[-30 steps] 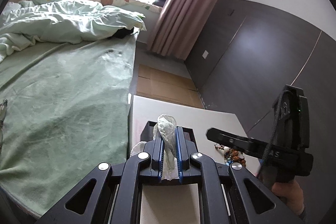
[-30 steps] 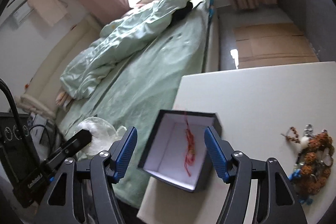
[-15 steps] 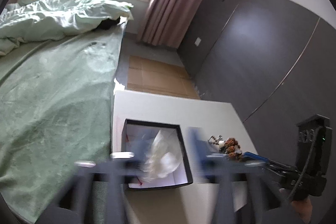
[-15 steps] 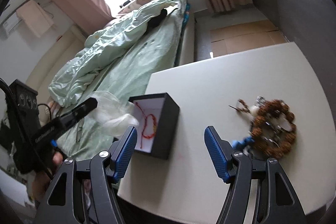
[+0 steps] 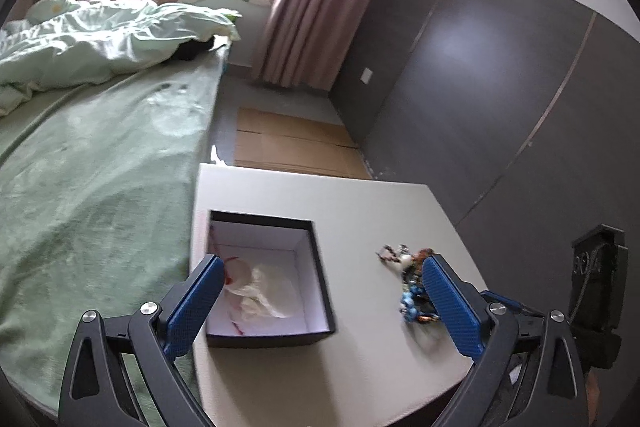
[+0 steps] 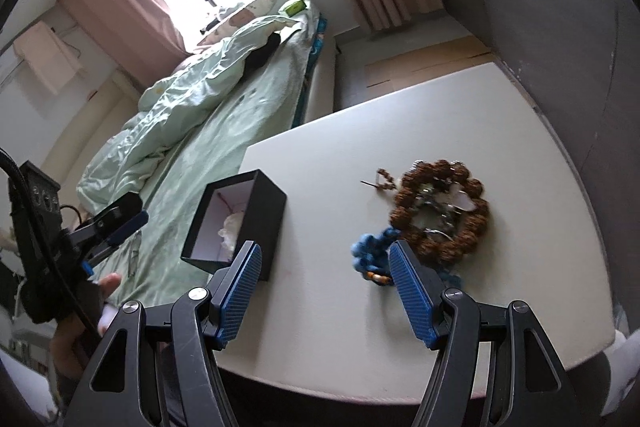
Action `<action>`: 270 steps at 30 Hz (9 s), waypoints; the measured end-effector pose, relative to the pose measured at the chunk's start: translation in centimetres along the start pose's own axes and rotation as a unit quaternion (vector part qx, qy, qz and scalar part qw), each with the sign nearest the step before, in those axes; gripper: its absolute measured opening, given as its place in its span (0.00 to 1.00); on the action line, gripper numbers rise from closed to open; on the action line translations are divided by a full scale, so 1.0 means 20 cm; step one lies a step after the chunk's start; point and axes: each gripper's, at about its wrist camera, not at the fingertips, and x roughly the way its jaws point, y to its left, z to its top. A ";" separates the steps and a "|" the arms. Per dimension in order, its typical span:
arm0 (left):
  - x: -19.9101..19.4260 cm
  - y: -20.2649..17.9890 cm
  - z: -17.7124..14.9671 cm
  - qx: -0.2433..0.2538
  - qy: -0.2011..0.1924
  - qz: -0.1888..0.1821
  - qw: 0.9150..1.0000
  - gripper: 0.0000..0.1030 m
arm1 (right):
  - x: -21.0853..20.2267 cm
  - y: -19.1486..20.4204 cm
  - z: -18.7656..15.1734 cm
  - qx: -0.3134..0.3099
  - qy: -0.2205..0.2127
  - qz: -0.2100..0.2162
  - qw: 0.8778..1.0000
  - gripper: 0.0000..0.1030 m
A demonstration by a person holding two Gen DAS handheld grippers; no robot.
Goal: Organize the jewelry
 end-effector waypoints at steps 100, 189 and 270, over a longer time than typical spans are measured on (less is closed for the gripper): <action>0.18 -0.18 -0.13 -0.037 0.060 -0.033 0.997 0.17 | 0.10 -0.45 0.14 0.059 0.029 -0.024 0.998 0.20; 0.17 -0.21 -0.11 0.020 0.052 -0.034 0.998 0.95 | -0.17 -0.34 0.13 0.044 -0.013 -0.040 0.998 0.94; 0.45 -0.46 -0.31 0.018 0.083 0.064 0.994 0.51 | -0.05 -0.58 -0.06 0.027 0.011 -0.024 0.999 0.62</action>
